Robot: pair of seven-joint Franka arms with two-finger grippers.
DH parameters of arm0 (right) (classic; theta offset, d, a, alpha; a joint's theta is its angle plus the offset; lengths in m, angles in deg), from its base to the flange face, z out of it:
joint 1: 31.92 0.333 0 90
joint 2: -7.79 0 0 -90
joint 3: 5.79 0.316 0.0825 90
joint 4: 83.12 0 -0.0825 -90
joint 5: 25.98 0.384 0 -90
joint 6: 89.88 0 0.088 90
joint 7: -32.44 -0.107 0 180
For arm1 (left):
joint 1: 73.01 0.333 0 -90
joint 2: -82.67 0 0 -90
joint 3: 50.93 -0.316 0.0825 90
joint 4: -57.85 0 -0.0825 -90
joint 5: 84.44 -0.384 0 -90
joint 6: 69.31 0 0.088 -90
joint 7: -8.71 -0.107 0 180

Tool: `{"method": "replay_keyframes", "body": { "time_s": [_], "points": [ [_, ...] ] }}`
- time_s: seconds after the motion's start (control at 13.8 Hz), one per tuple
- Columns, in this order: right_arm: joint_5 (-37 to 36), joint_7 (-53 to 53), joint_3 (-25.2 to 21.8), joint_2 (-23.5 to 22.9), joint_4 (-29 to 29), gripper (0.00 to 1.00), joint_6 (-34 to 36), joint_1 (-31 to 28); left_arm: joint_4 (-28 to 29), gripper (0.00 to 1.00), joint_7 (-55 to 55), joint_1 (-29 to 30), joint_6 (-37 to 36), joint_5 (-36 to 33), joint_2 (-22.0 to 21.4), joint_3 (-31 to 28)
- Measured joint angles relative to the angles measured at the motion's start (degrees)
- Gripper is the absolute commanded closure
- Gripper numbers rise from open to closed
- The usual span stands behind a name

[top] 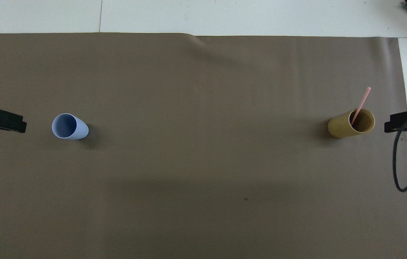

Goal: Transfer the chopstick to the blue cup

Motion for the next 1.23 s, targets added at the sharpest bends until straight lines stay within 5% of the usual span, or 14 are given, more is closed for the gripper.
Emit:
{"method": "replay_keyframes", "body": {
  "time_s": [1.23],
  "points": [
    [0.0, 1.5, 0.0, -0.2, -2.7, 0.0, -6.7, 0.0, 0.0, 0.0, 0.0, 0.0, 0.0, 0.0, 0.0, 0.0]
  ]
}}
